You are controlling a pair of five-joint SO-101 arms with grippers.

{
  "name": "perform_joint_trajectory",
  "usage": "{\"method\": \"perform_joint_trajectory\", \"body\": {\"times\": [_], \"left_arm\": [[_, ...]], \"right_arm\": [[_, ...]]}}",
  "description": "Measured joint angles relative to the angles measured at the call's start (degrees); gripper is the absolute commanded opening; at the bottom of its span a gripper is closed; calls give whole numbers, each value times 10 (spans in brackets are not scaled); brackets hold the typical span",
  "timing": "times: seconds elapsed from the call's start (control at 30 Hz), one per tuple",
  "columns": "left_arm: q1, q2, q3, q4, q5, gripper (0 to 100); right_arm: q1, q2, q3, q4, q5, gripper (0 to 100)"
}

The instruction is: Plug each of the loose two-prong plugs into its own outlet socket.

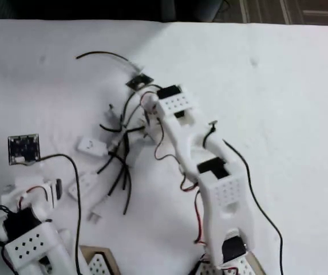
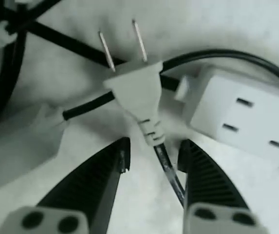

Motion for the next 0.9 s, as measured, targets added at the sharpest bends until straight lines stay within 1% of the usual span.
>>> {"method": "perform_joint_trajectory", "body": {"times": [0.03, 0.1, 0.13, 0.3, 0.47, 0.53, 0.63, 0.77, 0.9], "left_arm": [[0, 0, 1, 0, 0, 259], [0, 0, 2, 0, -2, 259], [0, 0, 4, 0, -3, 259], [4, 0, 11, 0, -3, 259], [29, 0, 14, 0, -3, 258], [31, 0, 14, 0, -3, 258], [31, 0, 14, 0, -3, 258], [31, 0, 14, 0, -3, 258], [31, 0, 14, 0, -3, 258]], "right_arm": [[6, 4, -7, 0, 0, 6], [18, 7, -15, -1, 0, 30], [24, 7, -18, -1, 0, 16], [26, -7, -18, 71, 1, 16], [29, -75, -18, 143, 9, 17], [29, -104, -18, 169, 46, 17], [26, -140, -18, 201, 131, 17], [36, -183, -4, 219, 275, 17], [40, -234, 83, 222, 416, 17]]}}
